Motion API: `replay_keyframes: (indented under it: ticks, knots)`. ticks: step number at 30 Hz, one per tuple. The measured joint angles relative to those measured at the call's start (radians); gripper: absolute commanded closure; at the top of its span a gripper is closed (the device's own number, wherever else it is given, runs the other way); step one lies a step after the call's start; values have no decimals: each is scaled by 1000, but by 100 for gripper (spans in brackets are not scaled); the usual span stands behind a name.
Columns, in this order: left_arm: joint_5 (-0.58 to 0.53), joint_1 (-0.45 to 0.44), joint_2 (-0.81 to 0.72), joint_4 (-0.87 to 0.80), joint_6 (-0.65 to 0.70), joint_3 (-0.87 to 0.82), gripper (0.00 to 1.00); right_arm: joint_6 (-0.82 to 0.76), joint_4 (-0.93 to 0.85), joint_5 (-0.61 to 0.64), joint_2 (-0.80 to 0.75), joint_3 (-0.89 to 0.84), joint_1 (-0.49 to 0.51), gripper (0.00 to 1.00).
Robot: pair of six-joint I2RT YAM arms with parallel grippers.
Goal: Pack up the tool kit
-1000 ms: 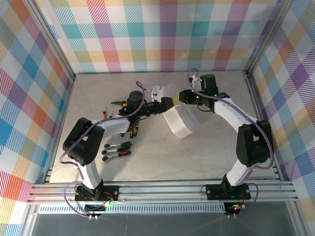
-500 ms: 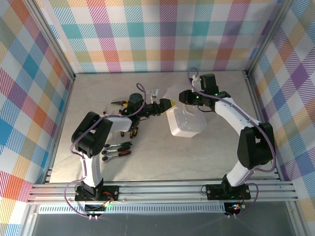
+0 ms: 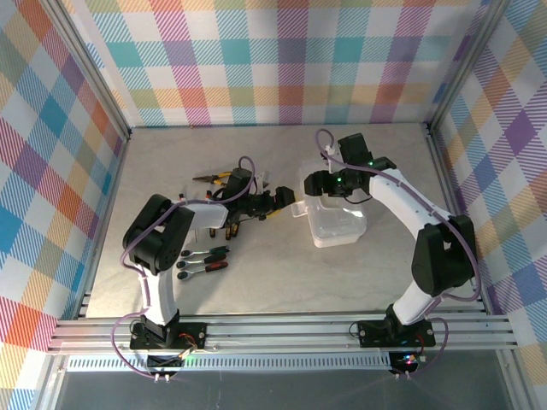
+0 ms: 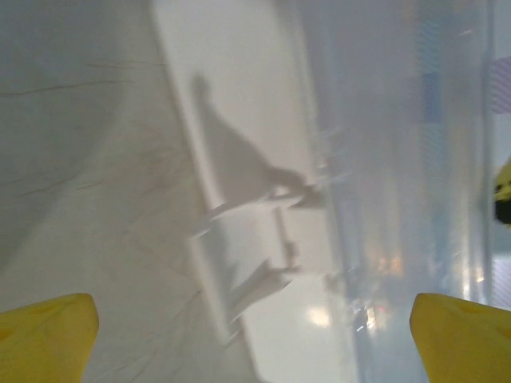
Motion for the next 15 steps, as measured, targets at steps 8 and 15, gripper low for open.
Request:
replay_keyframes:
  ticks: [8, 15]
  knots:
    - [-218, 3, -164, -407, 267, 158, 0, -92, -76, 163, -5, 32, -10, 1]
    - [-287, 3, -186, -534, 350, 173, 0, -138, -124, 293, -7, 45, -19, 1]
